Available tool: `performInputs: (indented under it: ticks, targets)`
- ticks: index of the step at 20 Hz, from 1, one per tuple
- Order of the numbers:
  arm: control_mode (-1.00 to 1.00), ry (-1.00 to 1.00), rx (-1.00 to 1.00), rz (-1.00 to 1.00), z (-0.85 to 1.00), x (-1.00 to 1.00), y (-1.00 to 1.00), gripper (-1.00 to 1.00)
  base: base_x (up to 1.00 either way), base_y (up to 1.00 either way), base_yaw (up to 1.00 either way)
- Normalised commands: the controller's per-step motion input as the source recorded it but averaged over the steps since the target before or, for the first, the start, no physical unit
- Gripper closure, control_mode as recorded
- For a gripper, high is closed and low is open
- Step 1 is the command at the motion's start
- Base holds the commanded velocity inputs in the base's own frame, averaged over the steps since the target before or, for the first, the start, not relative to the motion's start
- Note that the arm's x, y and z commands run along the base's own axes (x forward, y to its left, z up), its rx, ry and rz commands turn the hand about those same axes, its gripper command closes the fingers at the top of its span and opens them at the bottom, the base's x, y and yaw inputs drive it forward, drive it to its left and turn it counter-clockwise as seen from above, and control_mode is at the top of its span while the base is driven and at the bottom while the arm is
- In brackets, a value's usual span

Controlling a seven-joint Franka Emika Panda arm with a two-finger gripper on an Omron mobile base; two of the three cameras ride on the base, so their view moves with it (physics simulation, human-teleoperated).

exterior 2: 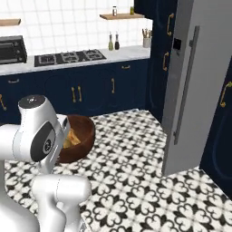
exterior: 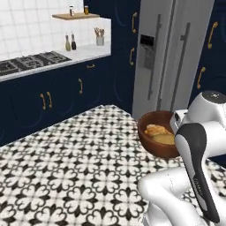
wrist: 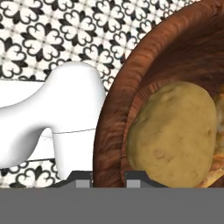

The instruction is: Pick the chicken drumstick and potato from their plates and place them in the bowl. Then put the bowl in the fridge.

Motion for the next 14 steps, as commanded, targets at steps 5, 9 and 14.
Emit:
performInputs:
  ticks: [5, 9, 14]
  targets:
    - [1.00, 0.00, 0.00, 0.00, 0.00, 0.00, 0.00, 1.00, 1.00, 0.77, -0.41]
    - [1.00, 0.00, 0.00, 0.00, 0.00, 0.00, 0.00, 1.00, 1.00, 0.86, -0.49]
    - [1.00, 0.00, 0.00, 0.00, 0.00, 0.00, 0.00, 1.00, 1.00, 0.95, -0.48]
